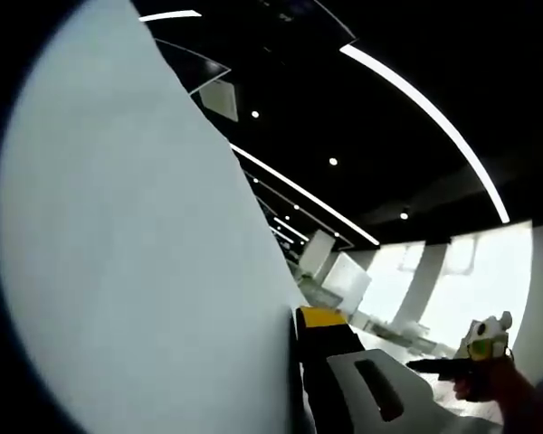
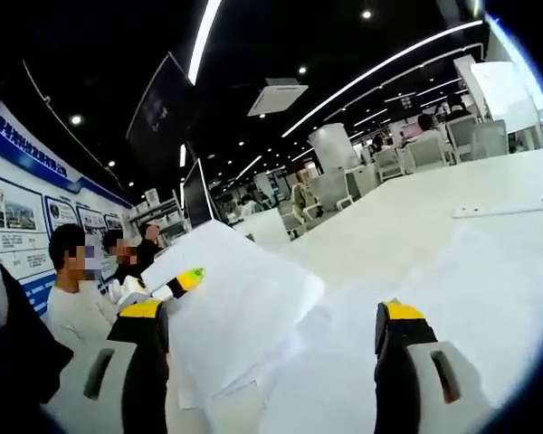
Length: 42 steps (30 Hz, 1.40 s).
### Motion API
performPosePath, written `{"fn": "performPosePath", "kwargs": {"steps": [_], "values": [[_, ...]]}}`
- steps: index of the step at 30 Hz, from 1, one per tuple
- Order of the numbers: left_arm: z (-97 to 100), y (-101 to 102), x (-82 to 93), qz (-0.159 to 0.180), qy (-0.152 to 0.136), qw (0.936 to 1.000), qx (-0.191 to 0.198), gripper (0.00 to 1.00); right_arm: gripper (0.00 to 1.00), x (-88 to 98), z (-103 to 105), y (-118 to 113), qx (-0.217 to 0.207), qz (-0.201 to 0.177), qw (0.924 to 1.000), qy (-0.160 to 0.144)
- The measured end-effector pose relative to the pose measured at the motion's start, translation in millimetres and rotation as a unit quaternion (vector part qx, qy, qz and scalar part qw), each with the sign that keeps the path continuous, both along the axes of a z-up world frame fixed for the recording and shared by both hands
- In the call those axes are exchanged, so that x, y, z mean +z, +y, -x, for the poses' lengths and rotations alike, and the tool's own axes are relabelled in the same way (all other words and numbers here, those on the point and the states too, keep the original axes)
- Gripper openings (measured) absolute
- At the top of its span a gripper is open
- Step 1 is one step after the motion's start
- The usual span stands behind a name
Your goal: Organize the stack of printing papers by aligning and flattening the scattered papers on the table
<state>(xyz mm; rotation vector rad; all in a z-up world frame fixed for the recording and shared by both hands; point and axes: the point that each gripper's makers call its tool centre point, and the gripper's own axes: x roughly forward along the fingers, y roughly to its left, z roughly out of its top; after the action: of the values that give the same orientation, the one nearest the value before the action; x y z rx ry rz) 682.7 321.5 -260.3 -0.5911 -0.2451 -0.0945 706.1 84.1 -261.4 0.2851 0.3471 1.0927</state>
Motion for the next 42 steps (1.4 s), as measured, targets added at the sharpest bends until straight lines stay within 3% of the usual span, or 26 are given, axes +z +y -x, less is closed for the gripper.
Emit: {"fn": "performPosePath", "kwargs": {"steps": [23, 42], "values": [[-0.8, -0.2, 0.0, -0.003, 0.002, 1.0, -0.001, 0.09, 0.9, 6.7, -8.8, -20.9, -0.021, -0.004, 0.9998, 0.0], [1.3, -0.5, 1.4, -0.013, -0.004, 0.9999, 0.007, 0.09, 0.9, 4.1, -17.4, -36.8, -0.04, 0.019, 0.9989, -0.015]]}}
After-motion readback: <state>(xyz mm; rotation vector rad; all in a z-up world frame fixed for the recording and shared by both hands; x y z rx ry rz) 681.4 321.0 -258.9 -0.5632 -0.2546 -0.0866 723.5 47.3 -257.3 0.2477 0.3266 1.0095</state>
